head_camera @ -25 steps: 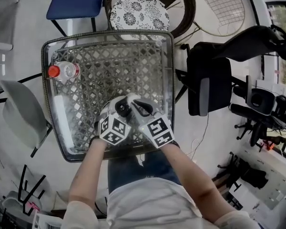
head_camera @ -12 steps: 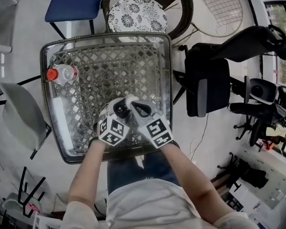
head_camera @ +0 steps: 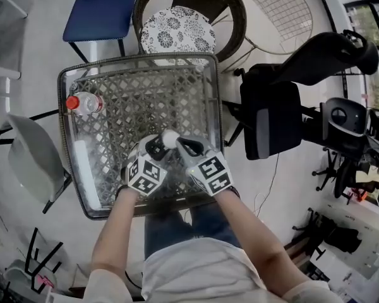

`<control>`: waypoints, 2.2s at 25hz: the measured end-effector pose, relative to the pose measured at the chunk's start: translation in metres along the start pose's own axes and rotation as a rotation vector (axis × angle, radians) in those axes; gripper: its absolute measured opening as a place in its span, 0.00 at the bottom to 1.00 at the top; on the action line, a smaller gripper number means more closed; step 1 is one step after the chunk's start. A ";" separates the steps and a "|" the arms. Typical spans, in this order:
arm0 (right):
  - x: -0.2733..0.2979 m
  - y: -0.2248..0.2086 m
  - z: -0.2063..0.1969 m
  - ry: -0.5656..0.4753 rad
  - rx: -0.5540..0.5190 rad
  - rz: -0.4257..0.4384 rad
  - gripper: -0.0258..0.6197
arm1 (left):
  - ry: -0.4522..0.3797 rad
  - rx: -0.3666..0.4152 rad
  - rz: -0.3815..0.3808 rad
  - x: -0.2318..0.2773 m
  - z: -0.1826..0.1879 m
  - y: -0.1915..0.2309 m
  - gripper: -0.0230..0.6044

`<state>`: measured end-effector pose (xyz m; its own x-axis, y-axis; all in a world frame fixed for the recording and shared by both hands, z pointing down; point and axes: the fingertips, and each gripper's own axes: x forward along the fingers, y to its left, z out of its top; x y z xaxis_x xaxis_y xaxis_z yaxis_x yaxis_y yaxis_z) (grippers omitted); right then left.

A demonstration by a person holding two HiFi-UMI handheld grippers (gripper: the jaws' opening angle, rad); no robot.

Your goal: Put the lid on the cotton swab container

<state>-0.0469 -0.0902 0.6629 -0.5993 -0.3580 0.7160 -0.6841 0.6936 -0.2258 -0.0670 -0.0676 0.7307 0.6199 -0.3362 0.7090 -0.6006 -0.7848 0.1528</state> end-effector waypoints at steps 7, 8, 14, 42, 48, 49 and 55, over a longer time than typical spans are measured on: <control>-0.032 0.009 0.015 -0.035 -0.034 0.025 0.05 | -0.001 -0.035 0.060 -0.032 0.006 -0.008 0.41; -0.038 0.010 0.016 -0.039 -0.039 0.027 0.05 | -0.011 -0.055 0.075 -0.039 0.009 -0.009 0.41; -0.070 0.010 0.033 -0.103 -0.035 0.028 0.05 | -0.124 -0.170 0.170 -0.079 0.041 -0.007 0.37; -0.299 0.011 0.117 -0.474 -0.082 0.044 0.05 | -0.545 -0.220 0.423 -0.275 0.233 -0.100 0.05; -0.349 0.020 0.135 -0.522 -0.140 0.061 0.05 | -0.615 -0.175 0.459 -0.314 0.268 -0.126 0.05; -0.357 0.021 0.138 -0.532 -0.149 0.063 0.05 | -0.623 -0.165 0.467 -0.320 0.274 -0.129 0.05; -0.398 0.026 0.160 -0.602 -0.200 0.066 0.05 | -0.684 -0.115 0.522 -0.355 0.304 -0.142 0.05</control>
<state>0.1076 -0.0294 0.2661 -0.8063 -0.5585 0.1947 -0.5814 0.8089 -0.0873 -0.0482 0.0050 0.2478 0.3957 -0.9070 0.1441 -0.9175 -0.3973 0.0183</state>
